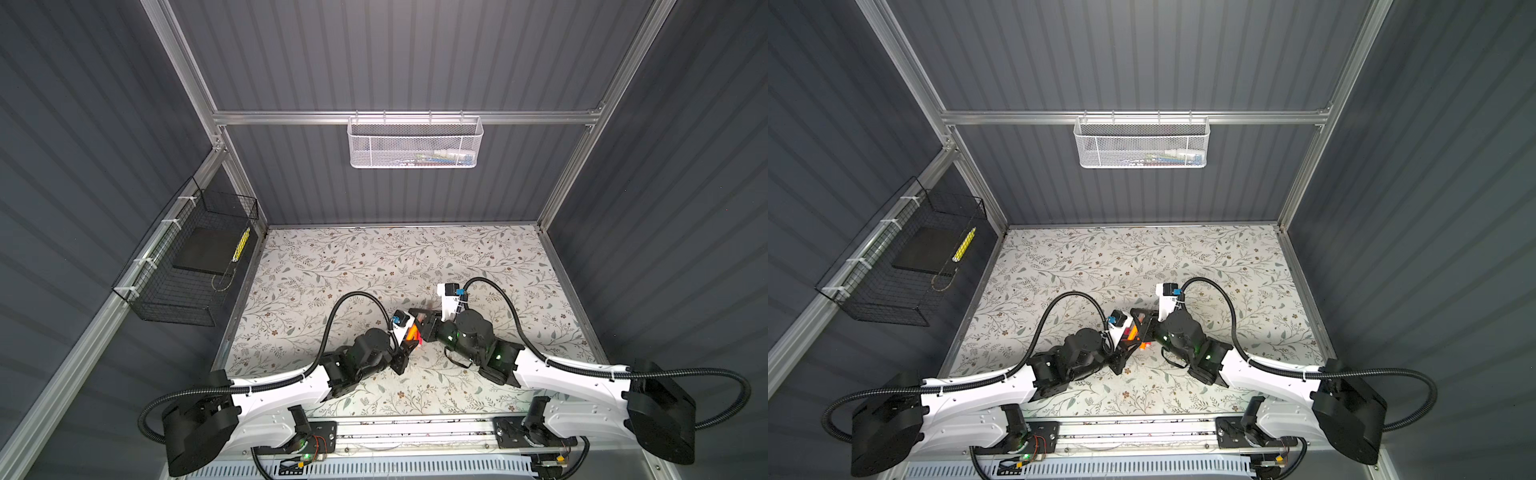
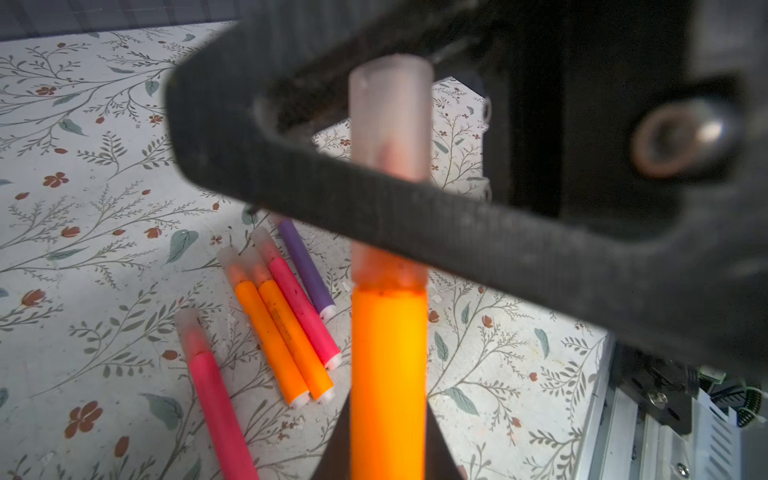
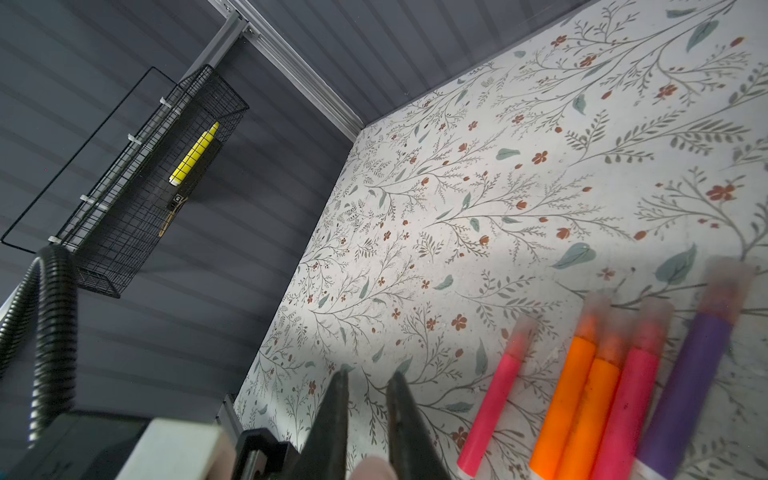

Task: Insert the pens into the pen caps
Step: 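Press the cap down onto the orange marker held by the left gripper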

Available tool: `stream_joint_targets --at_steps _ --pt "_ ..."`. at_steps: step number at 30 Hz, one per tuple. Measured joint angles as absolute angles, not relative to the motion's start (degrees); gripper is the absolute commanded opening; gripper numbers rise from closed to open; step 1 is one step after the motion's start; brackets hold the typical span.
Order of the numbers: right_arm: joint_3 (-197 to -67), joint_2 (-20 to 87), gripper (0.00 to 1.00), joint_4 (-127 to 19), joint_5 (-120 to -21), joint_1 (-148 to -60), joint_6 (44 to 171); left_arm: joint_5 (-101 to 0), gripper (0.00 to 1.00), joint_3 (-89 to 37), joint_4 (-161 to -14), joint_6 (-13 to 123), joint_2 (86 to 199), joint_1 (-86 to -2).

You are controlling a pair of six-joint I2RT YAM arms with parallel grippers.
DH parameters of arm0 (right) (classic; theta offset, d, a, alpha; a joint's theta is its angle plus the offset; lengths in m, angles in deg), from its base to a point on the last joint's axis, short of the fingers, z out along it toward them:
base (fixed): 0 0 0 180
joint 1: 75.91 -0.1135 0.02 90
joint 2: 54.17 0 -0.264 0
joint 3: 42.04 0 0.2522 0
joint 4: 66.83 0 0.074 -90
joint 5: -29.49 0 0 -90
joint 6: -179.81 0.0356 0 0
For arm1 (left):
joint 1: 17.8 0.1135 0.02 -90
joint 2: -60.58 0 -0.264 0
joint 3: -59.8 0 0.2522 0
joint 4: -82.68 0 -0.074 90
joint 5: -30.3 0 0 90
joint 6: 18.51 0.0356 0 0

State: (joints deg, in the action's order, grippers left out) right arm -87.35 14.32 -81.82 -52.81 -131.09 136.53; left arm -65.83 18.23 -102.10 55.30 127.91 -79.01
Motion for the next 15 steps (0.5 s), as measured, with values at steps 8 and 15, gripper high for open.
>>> stream_joint_targets --at_steps 8,15 --pt "-85.21 14.87 0.00 -88.21 -52.26 -131.13 135.41 -54.25 0.00 16.83 -100.99 55.26 128.00 -72.69" --pt "-83.96 14.89 0.00 -92.66 -45.97 -135.39 134.34 -47.34 0.00 16.83 -98.10 55.96 124.98 -70.03"
